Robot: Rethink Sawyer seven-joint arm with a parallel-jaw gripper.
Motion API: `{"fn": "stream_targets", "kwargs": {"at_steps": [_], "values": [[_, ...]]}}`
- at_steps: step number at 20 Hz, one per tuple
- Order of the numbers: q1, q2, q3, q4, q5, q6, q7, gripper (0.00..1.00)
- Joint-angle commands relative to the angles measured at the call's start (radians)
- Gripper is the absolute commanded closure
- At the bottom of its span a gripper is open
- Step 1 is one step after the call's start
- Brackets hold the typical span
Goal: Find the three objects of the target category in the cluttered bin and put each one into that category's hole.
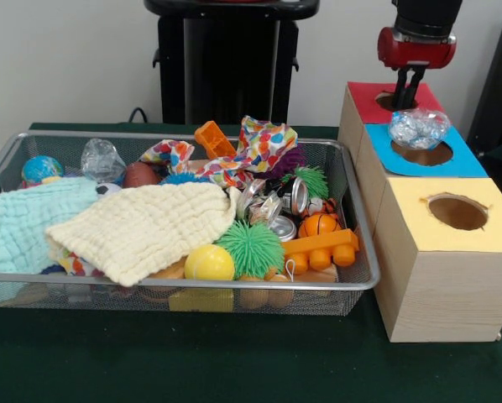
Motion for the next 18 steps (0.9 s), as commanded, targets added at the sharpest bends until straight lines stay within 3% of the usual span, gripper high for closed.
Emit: {"fn": "stream_targets", "kwargs": {"at_steps": [1,18], "values": [[-0.028,0.005,0.038,-0.013,0.047,0.035,0.218,1.00],[0.008,-0.005,-0.013,-0.121,0.042,0.183,0.222,1.00]]}}
